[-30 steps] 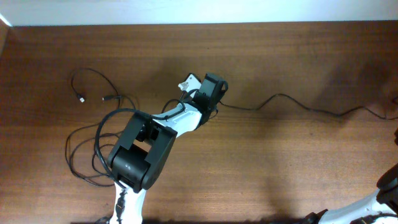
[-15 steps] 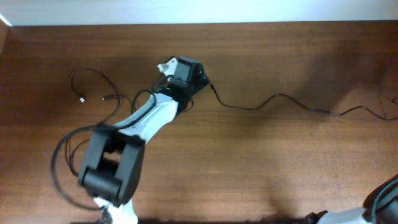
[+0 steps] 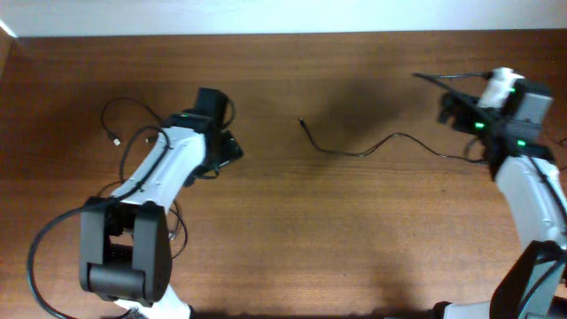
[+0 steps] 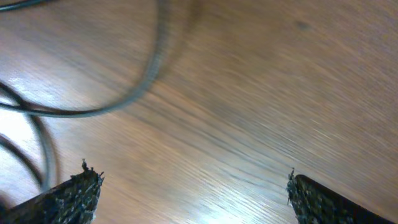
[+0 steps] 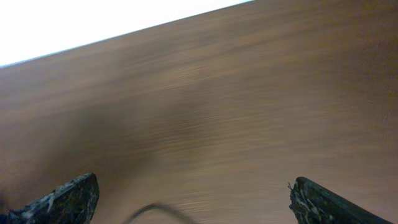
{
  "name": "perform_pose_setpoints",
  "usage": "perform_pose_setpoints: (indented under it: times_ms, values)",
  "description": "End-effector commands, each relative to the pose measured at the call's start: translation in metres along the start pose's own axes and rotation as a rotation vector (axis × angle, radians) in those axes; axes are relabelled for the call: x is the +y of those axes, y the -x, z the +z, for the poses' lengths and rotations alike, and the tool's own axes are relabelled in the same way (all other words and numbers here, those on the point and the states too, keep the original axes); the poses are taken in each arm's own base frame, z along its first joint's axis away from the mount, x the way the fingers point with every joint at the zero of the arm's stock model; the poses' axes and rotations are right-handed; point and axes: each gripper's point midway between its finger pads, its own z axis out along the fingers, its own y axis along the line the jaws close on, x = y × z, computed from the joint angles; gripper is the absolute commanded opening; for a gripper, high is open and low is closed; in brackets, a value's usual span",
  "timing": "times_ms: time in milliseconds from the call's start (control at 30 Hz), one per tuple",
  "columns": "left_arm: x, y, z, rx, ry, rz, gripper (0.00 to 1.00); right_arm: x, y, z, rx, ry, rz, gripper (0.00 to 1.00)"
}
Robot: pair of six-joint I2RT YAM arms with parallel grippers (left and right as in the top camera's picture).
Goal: Untangle cables
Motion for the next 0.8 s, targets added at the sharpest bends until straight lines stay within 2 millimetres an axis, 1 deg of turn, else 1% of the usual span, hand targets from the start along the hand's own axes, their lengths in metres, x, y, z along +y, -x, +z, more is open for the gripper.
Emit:
perform_pose_setpoints:
  times_ms: [0,33,67,100,167,233,267,300,333,367,467,533,600,700,767]
  values:
    - [0.033,0.017,0.001,0.016,0.017,-0.088,0.99,0.090,-0.009,-0.001,0.023,0.231,-0.100,0.99]
    - [0.042,0.023,0.003,0.013,0.022,-0.118,0.99,0.118,-0.018,-0.003,0.043,0.304,-0.129,0.99]
    - [0.053,0.032,0.005,0.002,0.029,-0.157,0.99,0.136,-0.025,-0.004,0.061,0.337,-0.154,0.99]
    - [0.062,0.040,0.006,-0.009,0.031,-0.188,0.99,0.159,-0.036,-0.006,0.085,0.378,-0.182,0.99]
    - [0.078,0.057,0.009,-0.038,0.016,-0.258,0.99,0.197,-0.058,-0.012,0.132,0.446,-0.237,0.99]
    - [0.088,0.069,0.010,-0.064,0.010,-0.298,0.99,0.225,-0.073,-0.018,0.154,0.489,-0.284,0.99]
    - [0.093,0.073,0.010,-0.073,0.012,-0.313,0.99,0.233,-0.078,-0.019,0.158,0.496,-0.300,0.99]
    - [0.103,0.080,0.011,-0.090,0.024,-0.339,0.99,0.245,-0.088,-0.019,0.173,0.494,-0.323,0.99]
    - [0.110,0.082,0.011,-0.100,0.040,-0.353,0.99,0.249,-0.094,-0.018,0.190,0.485,-0.311,0.99]
    - [0.122,0.087,0.011,-0.114,0.067,-0.374,0.99,0.257,-0.106,-0.018,0.221,0.494,-0.297,0.99]
    - [0.145,0.097,0.012,-0.154,0.116,-0.417,0.99,0.270,-0.126,-0.015,0.275,0.507,-0.280,0.99]
    - [0.157,0.106,0.013,-0.177,0.114,-0.456,0.99,0.279,-0.141,-0.013,0.310,0.520,-0.289,0.99]
    - [0.163,0.108,0.013,-0.181,0.116,-0.473,0.99,0.285,-0.150,-0.013,0.329,0.530,-0.303,0.99]
    - [0.165,0.104,0.014,-0.167,0.125,-0.472,0.99,0.297,-0.149,-0.016,0.304,0.559,-0.318,0.99]
    - [0.164,0.108,0.015,-0.178,0.116,-0.476,0.99,0.310,-0.154,-0.022,0.298,0.588,-0.339,0.99]
